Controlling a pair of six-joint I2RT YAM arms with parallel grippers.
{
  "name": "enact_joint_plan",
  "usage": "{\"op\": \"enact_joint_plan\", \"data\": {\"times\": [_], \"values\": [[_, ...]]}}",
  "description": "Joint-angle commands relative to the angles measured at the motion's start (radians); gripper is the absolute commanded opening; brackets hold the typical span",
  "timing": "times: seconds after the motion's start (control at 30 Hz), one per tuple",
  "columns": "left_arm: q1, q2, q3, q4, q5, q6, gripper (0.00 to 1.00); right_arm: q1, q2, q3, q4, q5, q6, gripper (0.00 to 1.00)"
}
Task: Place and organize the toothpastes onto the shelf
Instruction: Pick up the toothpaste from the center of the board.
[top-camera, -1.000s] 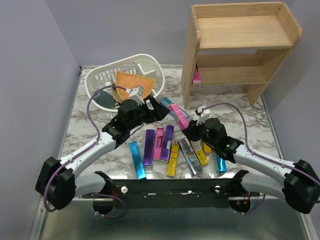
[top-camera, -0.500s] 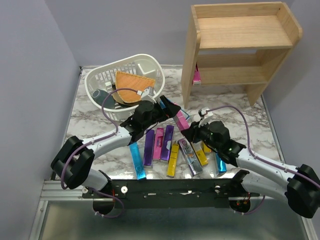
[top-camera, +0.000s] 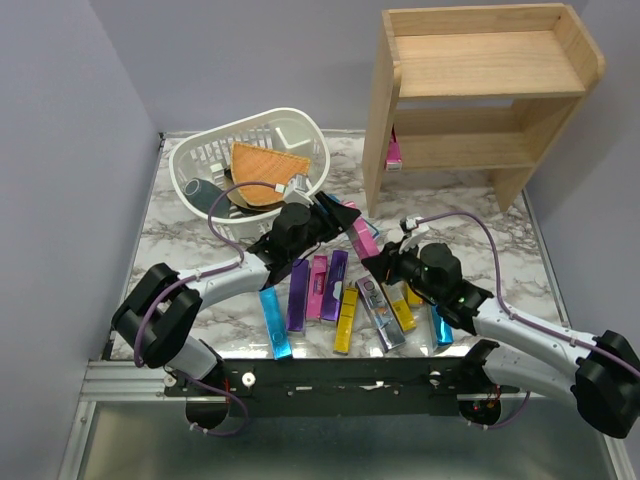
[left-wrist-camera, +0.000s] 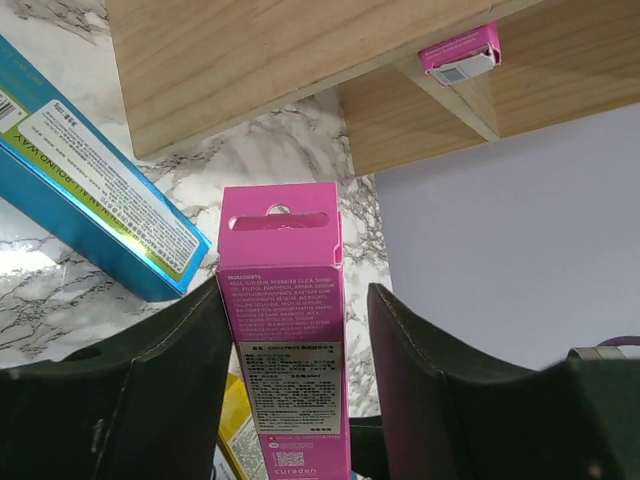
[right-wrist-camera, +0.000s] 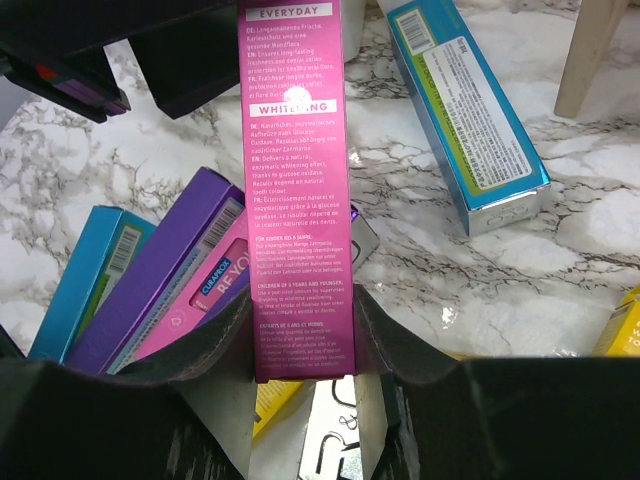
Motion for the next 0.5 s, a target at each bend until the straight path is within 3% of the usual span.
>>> {"op": "enact_joint_plan", "data": {"times": [0.0, 0.3, 0.37, 0.47], "values": [[-0.018, 0.000, -0.013, 0.056, -0.010, -0.038, 0.56, 0.009, -0.015, -0.015, 0.051, 0.014, 0.000, 0.41], [-0.018, -0.002, -0.016, 0.065, 0.002, -0.024, 0.34, 0.008, -0.008, -0.016, 0.060, 0.003, -0.003, 0.49], [-0.018, -0.016, -0.030, 0.086, 0.002, -0.010, 0.27, 0.008, -0.005, -0.016, 0.059, -0.003, 0.014, 0.54], [-0.013, -0.045, -0.052, 0.125, 0.002, 0.016, 0.26, 0.008, -0.004, -0.012, 0.057, -0.020, 0.035, 0.66]]}}
